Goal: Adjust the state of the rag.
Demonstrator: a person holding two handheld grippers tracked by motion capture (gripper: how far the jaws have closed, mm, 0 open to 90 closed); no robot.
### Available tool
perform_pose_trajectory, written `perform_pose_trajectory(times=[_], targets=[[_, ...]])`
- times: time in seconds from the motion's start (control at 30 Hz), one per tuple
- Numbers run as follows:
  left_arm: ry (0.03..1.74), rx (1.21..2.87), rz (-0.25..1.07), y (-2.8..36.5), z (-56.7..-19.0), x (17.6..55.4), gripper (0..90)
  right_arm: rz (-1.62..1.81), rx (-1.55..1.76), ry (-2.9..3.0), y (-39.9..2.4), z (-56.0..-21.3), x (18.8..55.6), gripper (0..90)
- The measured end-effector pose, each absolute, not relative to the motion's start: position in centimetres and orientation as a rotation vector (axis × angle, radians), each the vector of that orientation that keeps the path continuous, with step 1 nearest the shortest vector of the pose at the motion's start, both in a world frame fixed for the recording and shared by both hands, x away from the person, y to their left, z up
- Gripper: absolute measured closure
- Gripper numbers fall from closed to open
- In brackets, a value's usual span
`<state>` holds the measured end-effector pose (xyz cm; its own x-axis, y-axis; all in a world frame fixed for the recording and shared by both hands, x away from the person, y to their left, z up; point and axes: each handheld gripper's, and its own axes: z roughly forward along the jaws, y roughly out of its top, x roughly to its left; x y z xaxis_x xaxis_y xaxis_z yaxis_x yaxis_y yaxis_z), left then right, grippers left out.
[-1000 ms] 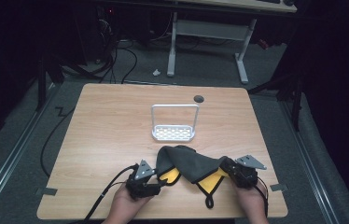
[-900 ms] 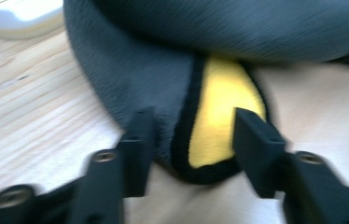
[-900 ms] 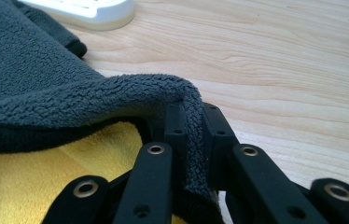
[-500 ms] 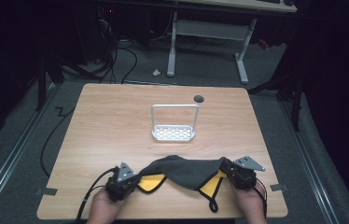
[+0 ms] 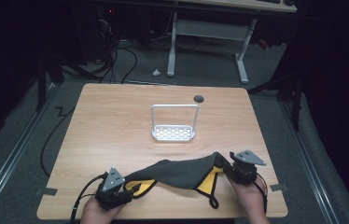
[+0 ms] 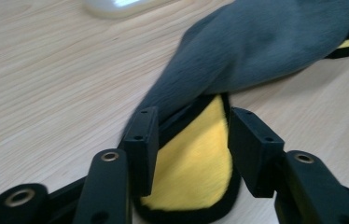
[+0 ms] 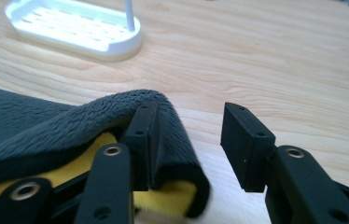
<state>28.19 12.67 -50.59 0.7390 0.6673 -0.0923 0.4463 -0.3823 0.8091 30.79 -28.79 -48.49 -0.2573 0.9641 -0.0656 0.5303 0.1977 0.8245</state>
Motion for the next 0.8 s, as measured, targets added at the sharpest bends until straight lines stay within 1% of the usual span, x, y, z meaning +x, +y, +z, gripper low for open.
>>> perform_pose_trajectory(times=[0.1, 0.17, 0.27, 0.4, 0.47, 0.53, 0.57, 0.6, 0.63, 0.7, 0.8], targets=[[0.805, 2.045, 0.281, 11.1, -50.6, 27.9, 51.1, 0.952, 1.381, 1.869, -29.3, -48.0, 29.0, 55.6], [0.768, 2.057, 0.277, 9.6, -50.6, 27.8, 50.3, 0.959, 1.361, 1.884, -29.2, -48.1, 27.8, 58.0], [0.747, 2.057, 0.251, 7.7, -50.8, 27.9, 48.1, 0.978, 1.354, 1.927, -28.7, -49.1, 26.4, 64.6], [0.695, 2.089, 0.249, 4.2, -51.7, 28.4, 43.5, 0.958, 1.352, 2.009, -27.6, -50.5, 26.2, 65.8], [0.690, 2.139, 0.299, 2.6, -52.3, 28.9, 44.0, 0.968, 1.358, 2.021, -27.3, -50.6, 26.4, 66.1], [0.703, 2.164, 0.330, 2.0, -52.6, 29.3, 53.1, 0.988, 1.352, 2.032, -27.1, -50.7, 26.5, 67.2], [0.705, 2.167, 0.326, 1.8, -52.7, 29.5, 61.5, 0.991, 1.350, 2.040, -26.9, -50.7, 26.5, 67.7], [0.706, 2.159, 0.330, 1.8, -52.7, 29.6, 68.1, 0.986, 1.334, 2.054, -26.7, -50.7, 26.5, 68.6], [0.712, 2.149, 0.332, 1.9, -52.5, 29.7, 78.1, 0.990, 1.330, 2.067, -26.5, -50.8, 26.4, 69.7], [0.725, 2.122, 0.328, 2.4, -52.0, 29.8, 89.7, 0.994, 1.324, 2.102, -26.2, -51.1, 26.4, 71.1], [0.747, 2.057, 0.294, 3.7, -50.7, 29.9, 89.8, 0.968, 1.297, 2.158, -25.6, -51.6, 26.6, 72.5]])
